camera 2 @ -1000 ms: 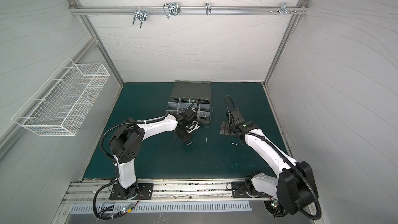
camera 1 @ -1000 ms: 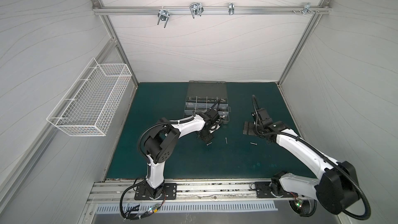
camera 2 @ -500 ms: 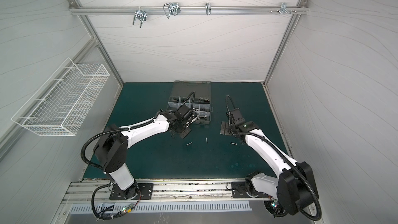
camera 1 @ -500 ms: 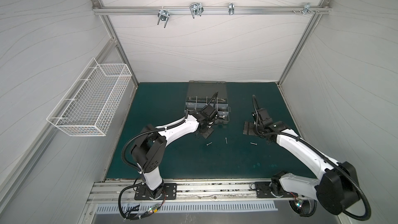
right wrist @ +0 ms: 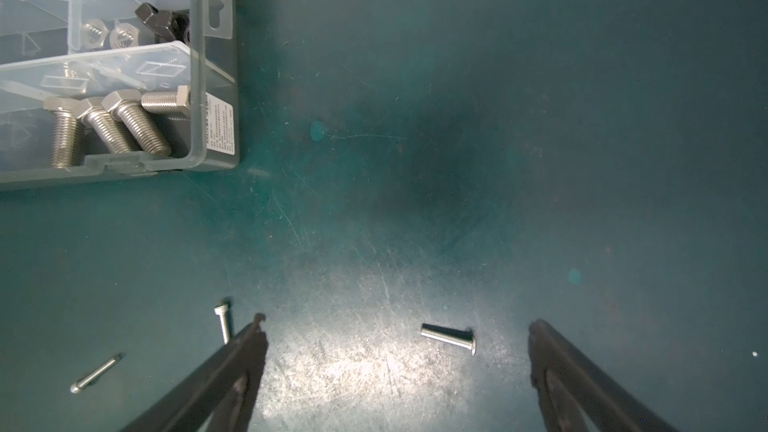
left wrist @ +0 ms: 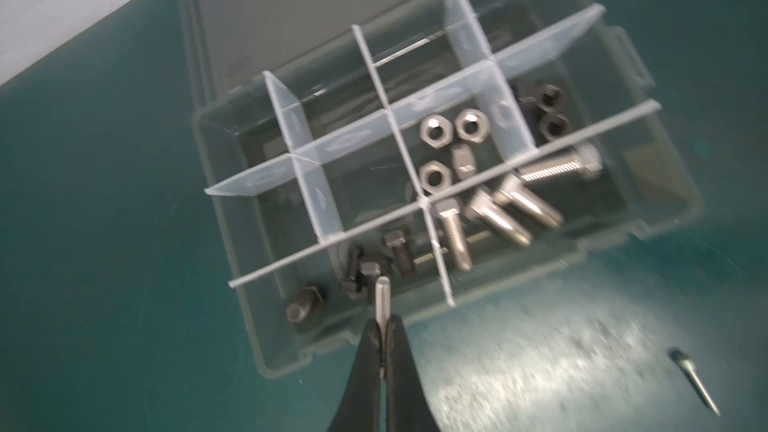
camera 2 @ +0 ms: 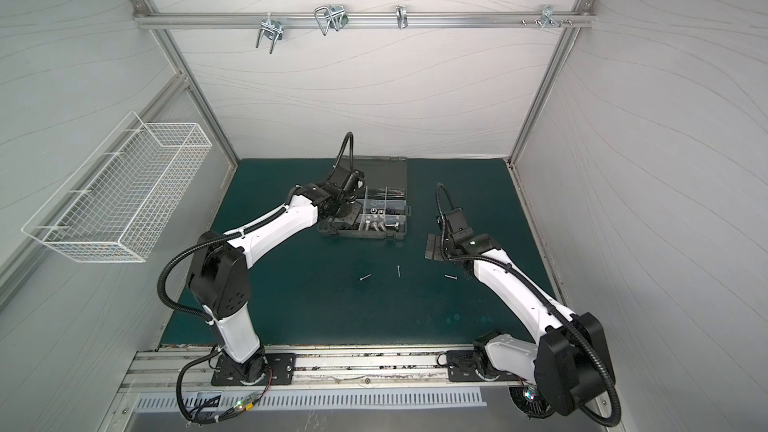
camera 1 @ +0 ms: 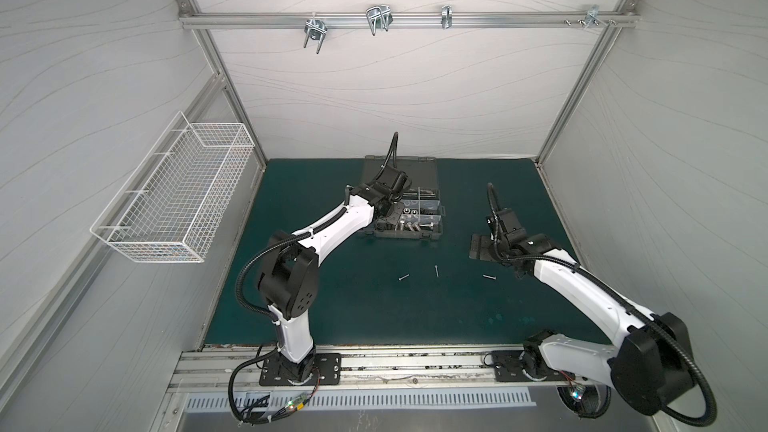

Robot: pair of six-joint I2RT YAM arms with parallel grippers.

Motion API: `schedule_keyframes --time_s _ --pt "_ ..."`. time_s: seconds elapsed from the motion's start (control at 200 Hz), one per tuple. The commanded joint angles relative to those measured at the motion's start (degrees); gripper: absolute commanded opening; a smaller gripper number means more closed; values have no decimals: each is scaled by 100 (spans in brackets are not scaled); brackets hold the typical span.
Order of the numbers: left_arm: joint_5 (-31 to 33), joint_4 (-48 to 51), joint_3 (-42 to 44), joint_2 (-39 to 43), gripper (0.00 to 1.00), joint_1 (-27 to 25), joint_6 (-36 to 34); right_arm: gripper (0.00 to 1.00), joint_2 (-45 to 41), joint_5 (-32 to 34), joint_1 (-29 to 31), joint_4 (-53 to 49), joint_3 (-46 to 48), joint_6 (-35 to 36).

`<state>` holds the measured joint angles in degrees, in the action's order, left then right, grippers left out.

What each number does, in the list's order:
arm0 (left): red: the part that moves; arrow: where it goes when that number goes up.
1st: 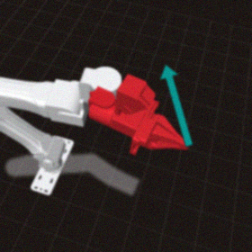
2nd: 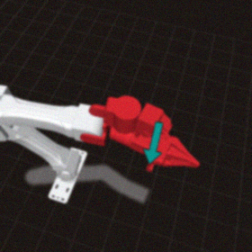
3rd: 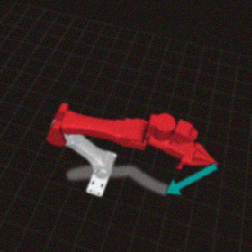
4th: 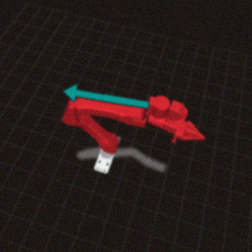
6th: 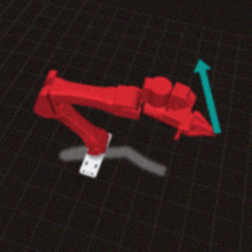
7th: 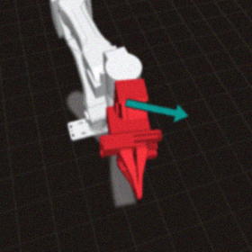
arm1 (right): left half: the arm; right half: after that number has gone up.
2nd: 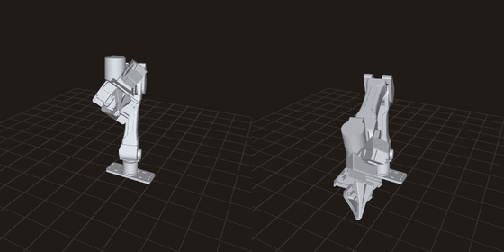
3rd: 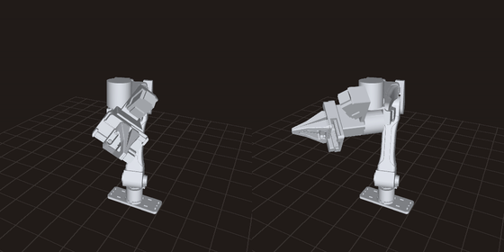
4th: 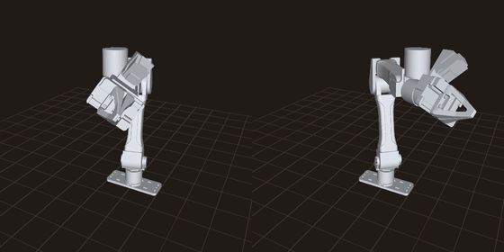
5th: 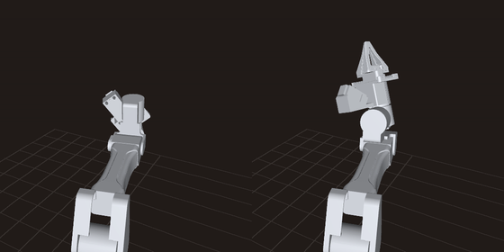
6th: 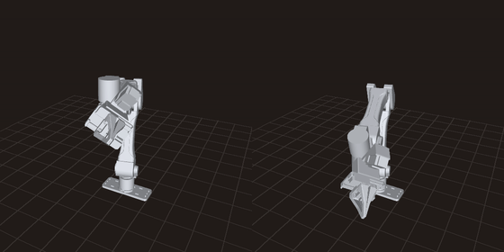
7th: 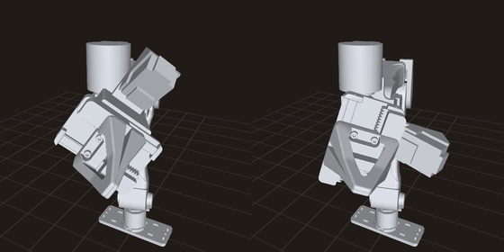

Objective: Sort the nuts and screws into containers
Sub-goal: 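Lift the thin screw with the left gripper over a box compartment, then open the left gripper to drop the screw into the compartment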

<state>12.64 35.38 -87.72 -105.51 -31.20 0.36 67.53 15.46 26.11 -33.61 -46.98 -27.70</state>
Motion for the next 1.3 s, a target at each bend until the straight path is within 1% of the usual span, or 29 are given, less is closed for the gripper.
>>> schedule_keyframes --time_s 0.0,0.095,0.245,0.45,0.655,0.89,1.051,1.176,1.296 --pt "-78 -80 -452 -427 0 176 120 99 -108 2 -44 -163 -171 -111" --pt "-212 -12 -766 -747 0 306 164 99 -99 -8 -44 -176 -187 -131" --pt "-253 73 -1120 -1132 0 417 185 99 -82 -17 -44 -181 -224 -147" --pt "-487 74 -1381 -1446 0 536 238 99 -48 -59 -44 -174 -270 -165" --pt "-608 -76 -1412 -1575 0 562 268 99 -3 -52 -44 -181 -303 -157" --pt "-675 -80 -1410 -1577 16 565 280 99 6 -35 -44 -192 -273 -158" --pt "-638 -73 -1356 -1493 20 567 284 99 -18 -34 -44 -199 -259 -161" --pt "-649 -31 -1315 -1379 21 564 304 99 -46 -17 -44 -202 -259 -156" --pt "-693 -52 -1102 -1007 21 558 438 99 -30 -18 -44 -191 -233 -156"
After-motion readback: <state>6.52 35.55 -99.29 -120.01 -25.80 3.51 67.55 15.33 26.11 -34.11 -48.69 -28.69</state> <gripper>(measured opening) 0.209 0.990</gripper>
